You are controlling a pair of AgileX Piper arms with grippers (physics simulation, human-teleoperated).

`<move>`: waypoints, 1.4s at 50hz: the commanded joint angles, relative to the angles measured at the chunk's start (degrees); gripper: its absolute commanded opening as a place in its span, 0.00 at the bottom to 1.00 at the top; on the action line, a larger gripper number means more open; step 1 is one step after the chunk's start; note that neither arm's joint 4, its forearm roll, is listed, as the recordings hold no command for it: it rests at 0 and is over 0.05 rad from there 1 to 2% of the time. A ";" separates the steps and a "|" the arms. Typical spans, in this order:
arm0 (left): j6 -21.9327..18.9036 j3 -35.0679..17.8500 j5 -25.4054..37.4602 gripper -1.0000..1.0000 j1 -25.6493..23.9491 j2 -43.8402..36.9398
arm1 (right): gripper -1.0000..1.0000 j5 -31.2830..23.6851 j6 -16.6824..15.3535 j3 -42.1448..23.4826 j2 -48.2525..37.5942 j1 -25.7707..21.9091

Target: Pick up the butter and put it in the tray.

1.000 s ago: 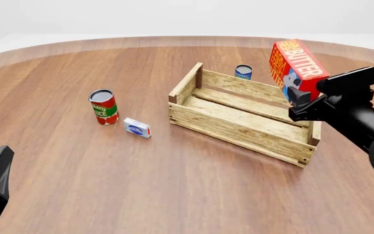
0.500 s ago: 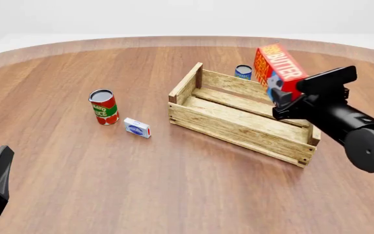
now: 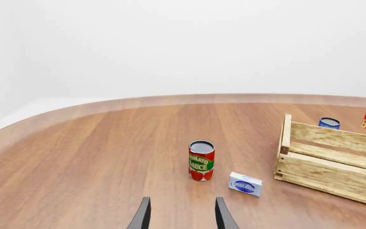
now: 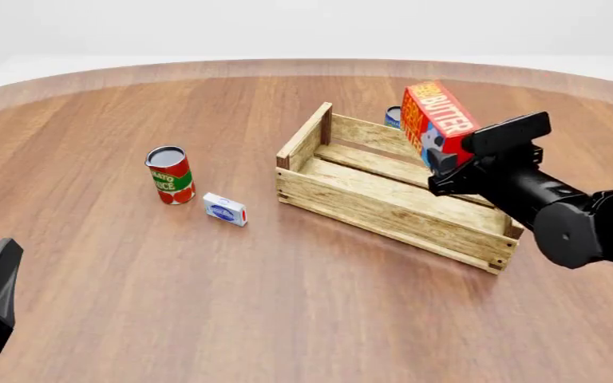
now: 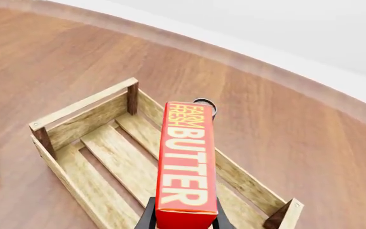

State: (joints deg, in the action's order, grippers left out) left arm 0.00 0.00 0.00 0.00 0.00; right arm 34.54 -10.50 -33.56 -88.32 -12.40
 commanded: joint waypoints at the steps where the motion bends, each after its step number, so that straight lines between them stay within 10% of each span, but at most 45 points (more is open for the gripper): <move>1: 0.00 0.00 0.00 1.00 0.00 0.00 | 0.00 1.43 1.24 -2.21 -2.77 -0.19; 70: 0.00 0.00 0.00 1.00 0.00 0.00 | 0.00 6.44 3.23 -7.57 -16.92 -0.31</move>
State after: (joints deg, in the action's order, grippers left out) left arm 0.00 0.00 0.00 0.00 0.00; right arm 40.15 -8.43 -40.05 -104.77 -12.78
